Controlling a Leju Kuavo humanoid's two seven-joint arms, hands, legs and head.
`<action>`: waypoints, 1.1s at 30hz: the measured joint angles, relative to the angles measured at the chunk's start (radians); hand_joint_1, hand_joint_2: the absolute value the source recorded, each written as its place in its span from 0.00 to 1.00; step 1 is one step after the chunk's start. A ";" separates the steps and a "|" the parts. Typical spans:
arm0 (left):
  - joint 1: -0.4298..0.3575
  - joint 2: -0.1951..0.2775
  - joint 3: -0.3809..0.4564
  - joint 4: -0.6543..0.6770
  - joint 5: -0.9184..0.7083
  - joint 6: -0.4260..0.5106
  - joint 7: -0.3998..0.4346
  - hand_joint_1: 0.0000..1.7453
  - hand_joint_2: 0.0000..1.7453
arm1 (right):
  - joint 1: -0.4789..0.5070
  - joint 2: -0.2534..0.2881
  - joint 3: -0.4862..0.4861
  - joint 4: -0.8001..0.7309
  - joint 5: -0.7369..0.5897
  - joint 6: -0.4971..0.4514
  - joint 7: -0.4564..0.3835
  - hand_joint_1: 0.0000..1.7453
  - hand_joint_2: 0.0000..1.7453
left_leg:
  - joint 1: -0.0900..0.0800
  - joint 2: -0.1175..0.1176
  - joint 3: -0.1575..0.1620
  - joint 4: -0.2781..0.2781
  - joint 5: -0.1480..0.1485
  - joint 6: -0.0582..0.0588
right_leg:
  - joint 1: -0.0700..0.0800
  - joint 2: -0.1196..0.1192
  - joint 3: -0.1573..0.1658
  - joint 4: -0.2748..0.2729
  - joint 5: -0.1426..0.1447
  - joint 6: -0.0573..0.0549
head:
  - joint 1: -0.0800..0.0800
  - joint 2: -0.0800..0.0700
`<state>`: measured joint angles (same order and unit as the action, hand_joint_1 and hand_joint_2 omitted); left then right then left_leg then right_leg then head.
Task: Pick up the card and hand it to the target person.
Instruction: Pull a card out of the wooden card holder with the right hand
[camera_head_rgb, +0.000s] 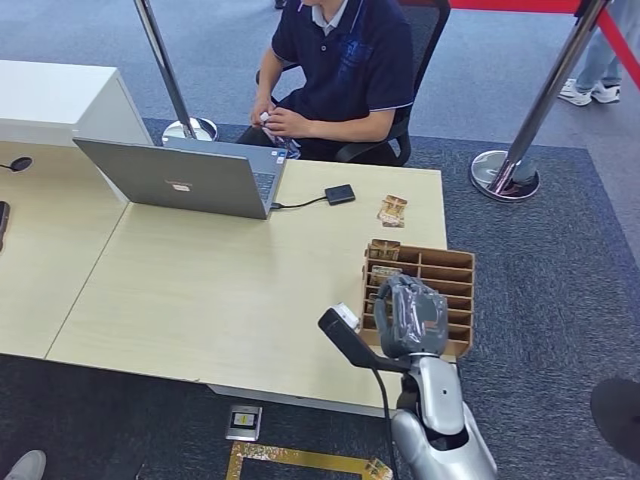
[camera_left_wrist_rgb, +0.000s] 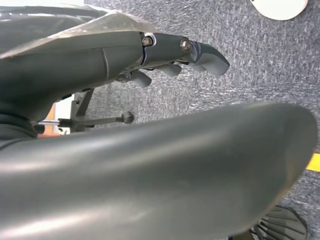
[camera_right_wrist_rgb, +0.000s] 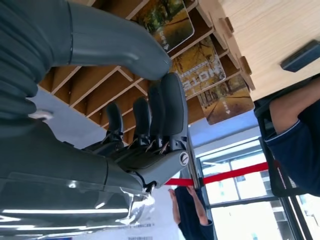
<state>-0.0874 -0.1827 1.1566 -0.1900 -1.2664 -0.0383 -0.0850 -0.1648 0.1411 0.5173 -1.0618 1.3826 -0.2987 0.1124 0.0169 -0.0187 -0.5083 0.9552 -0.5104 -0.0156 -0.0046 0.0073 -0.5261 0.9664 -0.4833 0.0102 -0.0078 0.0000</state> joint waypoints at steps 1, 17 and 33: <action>0.000 0.000 0.000 0.000 -0.001 -0.001 0.000 0.00 0.00 | 0.000 0.000 0.000 0.003 0.016 0.006 0.005 0.61 1.00 | 0.000 0.000 0.000 0.000 0.000 0.000 | 0.000 0.000 0.000 0.000 0.000 0.000 | 0.000 0.000; 0.000 0.000 0.000 0.000 0.004 -0.002 0.002 0.00 0.00 | -0.036 -0.008 0.005 0.067 0.053 0.026 -0.008 0.46 1.00 | 0.000 0.000 0.000 0.000 0.000 0.000 | 0.000 0.000 0.000 0.000 0.000 0.000 | 0.000 0.000; 0.000 0.000 0.000 0.000 0.007 -0.002 0.003 0.00 0.00 | -0.087 -0.008 0.007 0.170 0.023 -0.002 -0.001 0.49 1.00 | 0.000 0.000 0.000 0.000 0.000 0.000 | 0.000 0.000 0.000 0.000 0.000 0.000 | 0.000 0.000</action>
<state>-0.0874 -0.1823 1.1566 -0.1896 -1.2595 -0.0404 -0.0820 -0.2522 0.1335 0.5245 -0.8917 1.4059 -0.3003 0.1117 0.0170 -0.0187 -0.5085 0.9552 -0.5105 -0.0156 -0.0046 0.0073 -0.5260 0.9665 -0.4833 0.0102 -0.0076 0.0000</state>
